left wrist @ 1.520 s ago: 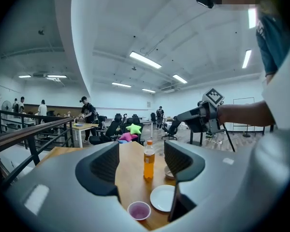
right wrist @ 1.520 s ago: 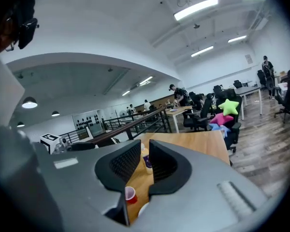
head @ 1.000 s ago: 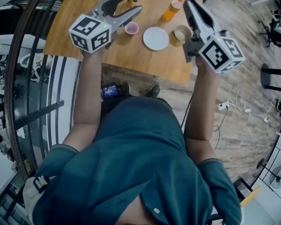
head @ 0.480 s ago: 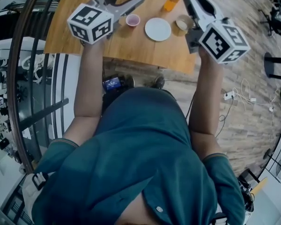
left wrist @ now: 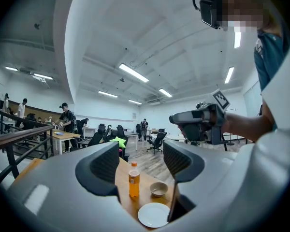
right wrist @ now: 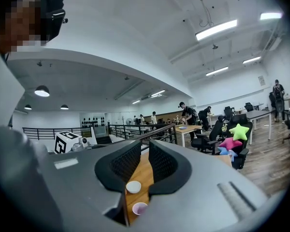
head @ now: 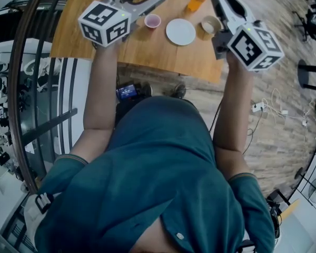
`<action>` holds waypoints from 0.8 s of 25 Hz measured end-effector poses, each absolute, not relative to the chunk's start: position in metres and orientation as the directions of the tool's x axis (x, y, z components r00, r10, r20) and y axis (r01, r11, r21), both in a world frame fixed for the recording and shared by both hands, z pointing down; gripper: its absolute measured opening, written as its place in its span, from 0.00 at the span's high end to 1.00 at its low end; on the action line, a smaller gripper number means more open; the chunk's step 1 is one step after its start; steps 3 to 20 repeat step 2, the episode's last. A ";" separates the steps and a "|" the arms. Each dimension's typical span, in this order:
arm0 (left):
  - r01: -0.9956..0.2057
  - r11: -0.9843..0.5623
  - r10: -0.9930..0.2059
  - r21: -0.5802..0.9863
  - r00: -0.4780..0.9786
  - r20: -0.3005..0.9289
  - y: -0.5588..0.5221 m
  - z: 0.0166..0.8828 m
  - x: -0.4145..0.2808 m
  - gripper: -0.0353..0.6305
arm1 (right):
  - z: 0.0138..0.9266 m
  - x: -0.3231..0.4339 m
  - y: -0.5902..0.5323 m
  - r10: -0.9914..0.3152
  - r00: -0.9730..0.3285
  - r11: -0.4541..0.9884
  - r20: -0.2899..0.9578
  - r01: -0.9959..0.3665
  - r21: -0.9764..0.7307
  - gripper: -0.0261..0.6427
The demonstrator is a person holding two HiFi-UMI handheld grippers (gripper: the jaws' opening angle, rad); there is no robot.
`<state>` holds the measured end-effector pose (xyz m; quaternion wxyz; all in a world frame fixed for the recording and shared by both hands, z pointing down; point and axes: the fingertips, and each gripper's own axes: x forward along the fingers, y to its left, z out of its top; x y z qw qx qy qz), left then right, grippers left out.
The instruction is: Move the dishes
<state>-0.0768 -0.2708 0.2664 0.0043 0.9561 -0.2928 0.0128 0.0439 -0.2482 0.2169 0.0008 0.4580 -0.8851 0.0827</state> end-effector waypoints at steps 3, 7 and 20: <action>-0.561 -0.828 -0.561 0.002 0.828 0.026 -0.270 0.270 -0.082 0.53 | 0.221 0.040 -0.247 -0.812 -0.578 0.564 0.080 -0.812 -0.148 0.91; -0.561 -0.828 -0.561 0.002 0.828 0.026 -0.270 0.270 -0.082 0.53 | 0.221 0.040 -0.247 -0.812 -0.578 0.564 0.080 -0.812 -0.148 0.91; -0.561 -0.828 -0.561 0.002 0.828 0.026 -0.270 0.270 -0.082 0.53 | 0.221 0.040 -0.247 -0.812 -0.578 0.564 0.080 -0.812 -0.148 0.91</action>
